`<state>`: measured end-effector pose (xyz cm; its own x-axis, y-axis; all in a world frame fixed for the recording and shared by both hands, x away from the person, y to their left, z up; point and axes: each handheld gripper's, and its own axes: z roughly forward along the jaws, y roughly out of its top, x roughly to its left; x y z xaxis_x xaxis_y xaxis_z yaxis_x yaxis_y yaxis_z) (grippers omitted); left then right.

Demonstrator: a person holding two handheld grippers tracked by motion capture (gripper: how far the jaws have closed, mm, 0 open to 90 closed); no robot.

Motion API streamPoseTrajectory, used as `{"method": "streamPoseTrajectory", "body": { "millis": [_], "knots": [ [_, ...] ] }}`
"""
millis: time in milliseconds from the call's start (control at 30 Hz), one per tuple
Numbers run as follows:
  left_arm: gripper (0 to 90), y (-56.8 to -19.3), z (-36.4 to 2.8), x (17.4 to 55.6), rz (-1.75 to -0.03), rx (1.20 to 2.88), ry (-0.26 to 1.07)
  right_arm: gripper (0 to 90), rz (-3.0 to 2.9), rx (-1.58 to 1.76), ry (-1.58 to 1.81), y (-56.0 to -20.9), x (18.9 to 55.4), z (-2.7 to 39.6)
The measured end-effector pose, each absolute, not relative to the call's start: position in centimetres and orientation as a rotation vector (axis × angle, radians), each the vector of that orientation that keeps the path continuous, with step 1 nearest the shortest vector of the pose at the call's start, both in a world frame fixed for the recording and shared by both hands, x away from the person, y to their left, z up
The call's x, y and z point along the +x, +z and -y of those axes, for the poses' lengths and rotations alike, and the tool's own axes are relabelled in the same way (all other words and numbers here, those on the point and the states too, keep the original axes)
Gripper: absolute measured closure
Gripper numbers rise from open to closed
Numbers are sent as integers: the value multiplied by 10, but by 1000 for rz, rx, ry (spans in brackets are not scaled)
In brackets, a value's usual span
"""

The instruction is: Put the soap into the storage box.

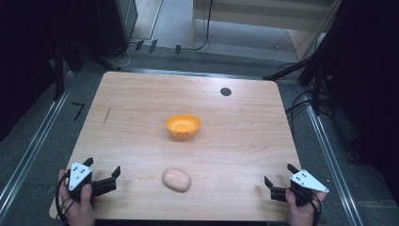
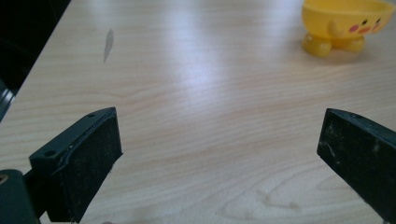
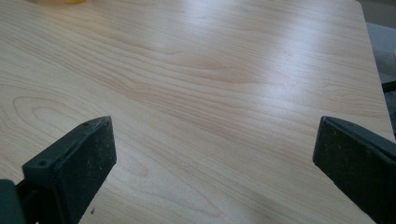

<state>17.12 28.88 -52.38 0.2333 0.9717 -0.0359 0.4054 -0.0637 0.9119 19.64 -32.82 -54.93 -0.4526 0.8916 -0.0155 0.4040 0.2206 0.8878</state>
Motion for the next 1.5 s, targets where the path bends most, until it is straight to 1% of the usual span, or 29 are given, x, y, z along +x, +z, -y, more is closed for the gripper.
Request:
{"method": "streamPoseTrajectory", "body": {
  "millis": [100, 200, 433, 467, 500, 533, 567, 633, 700, 800, 900, 1100, 1167, 1233, 1300, 1500],
  "knots": [
    [5, -524, -290, 173, -1311, 1603, 785, 0, -1962, 1188, 1176, -549, 196, 328],
    [5, -524, -289, 178, -1265, 1613, 749, 0, -1964, 1189, 1176, -549, 196, 328],
    [4, -520, -278, 183, -1154, 1788, 676, 0, -1964, 1185, 1179, -549, 196, 328],
    [4, -520, -278, 183, -1154, 1788, 676, 0, -1964, 1185, 1179, -549, 196, 328],
    [0, -520, -273, 187, -1097, 1854, 631, 0, -1963, 1187, 1180, -549, 196, 328],
    [0, -520, -269, 189, -1091, 1880, 599, 0, -1964, 1186, 1180, -549, 196, 328],
    [0, -520, -269, 189, -1091, 1880, 599, 0, -1964, 1186, 1180, -549, 196, 328],
    [0, -522, -261, 194, -1051, 1969, 552, 0, -1965, 1186, 1180, -549, 196, 328],
    [0, -523, -259, 195, -1033, 1993, 540, 0, -1966, 1185, 1180, -549, 196, 328],
    [0, -521, -252, 205, -952, 2092, 468, 0, -1962, 1185, 1188, -549, 196, 328],
    [0, -518, -243, 213, -884, 2170, 433, 0, -1963, 1185, 1188, -549, 196, 328],
    [0, -512, -220, 224, -718, 2339, 412, 0, -1966, 1187, 1189, -549, 196, 329],
    [0, -511, -213, 227, -635, 2395, 361, 0, -1968, 1185, 1190, -549, 196, 329],
    [0, -509, -205, 229, -567, 2446, 337, 0, -1969, 1182, 1191, -549, 196, 329],
    [0, -507, -198, 231, -510, 2491, 335, 0, -1969, 1182, 1192, -549, 196, 329],
    [0, -502, -180, 238, -402, 2551, 297, 0, -1967, 1186, 1200, -549, 196, 329]
  ]
}}
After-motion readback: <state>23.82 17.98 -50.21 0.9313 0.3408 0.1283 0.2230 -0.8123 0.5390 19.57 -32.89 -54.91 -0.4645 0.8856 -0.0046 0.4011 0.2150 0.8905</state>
